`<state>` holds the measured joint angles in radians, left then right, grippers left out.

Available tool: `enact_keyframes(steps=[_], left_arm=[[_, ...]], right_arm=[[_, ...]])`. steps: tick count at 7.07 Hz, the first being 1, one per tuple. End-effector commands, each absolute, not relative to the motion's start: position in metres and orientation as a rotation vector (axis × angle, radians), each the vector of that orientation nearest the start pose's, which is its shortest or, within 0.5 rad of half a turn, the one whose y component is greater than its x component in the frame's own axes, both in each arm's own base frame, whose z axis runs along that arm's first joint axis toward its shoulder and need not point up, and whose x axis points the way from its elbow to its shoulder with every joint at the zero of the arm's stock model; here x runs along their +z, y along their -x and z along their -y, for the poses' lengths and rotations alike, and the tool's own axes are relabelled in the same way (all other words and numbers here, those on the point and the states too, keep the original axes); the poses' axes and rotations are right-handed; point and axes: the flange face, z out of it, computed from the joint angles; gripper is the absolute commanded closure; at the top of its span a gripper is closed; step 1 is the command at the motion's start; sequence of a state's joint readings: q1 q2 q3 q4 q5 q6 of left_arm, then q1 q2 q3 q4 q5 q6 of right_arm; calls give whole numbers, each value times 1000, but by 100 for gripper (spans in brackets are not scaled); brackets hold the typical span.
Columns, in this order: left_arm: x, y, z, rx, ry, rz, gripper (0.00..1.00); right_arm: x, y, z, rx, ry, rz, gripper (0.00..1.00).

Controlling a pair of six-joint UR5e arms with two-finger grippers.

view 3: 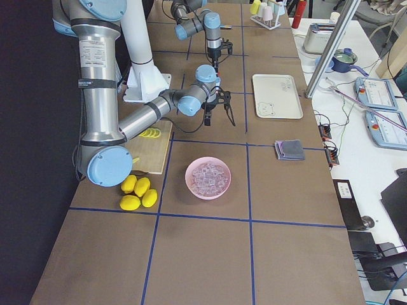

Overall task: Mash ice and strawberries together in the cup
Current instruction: 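Lower the red strawberry into the light-blue cup and open the left gripper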

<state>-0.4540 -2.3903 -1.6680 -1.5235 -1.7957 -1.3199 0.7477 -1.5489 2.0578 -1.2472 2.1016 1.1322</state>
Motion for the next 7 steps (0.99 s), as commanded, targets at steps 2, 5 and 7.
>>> enact_keyframes(steps=[2,5,7], left_arm=[[129,-577,392,-85,-112,-878,31],[135,-550,393,-85,-128,-895,28],[194,-473,369,17,-191,-884,29]], right_arm=[[381,297,389,66,-40,950,0],[380,295,390,69,-42,952,0],[402,271,394,71,-55,919,0]])
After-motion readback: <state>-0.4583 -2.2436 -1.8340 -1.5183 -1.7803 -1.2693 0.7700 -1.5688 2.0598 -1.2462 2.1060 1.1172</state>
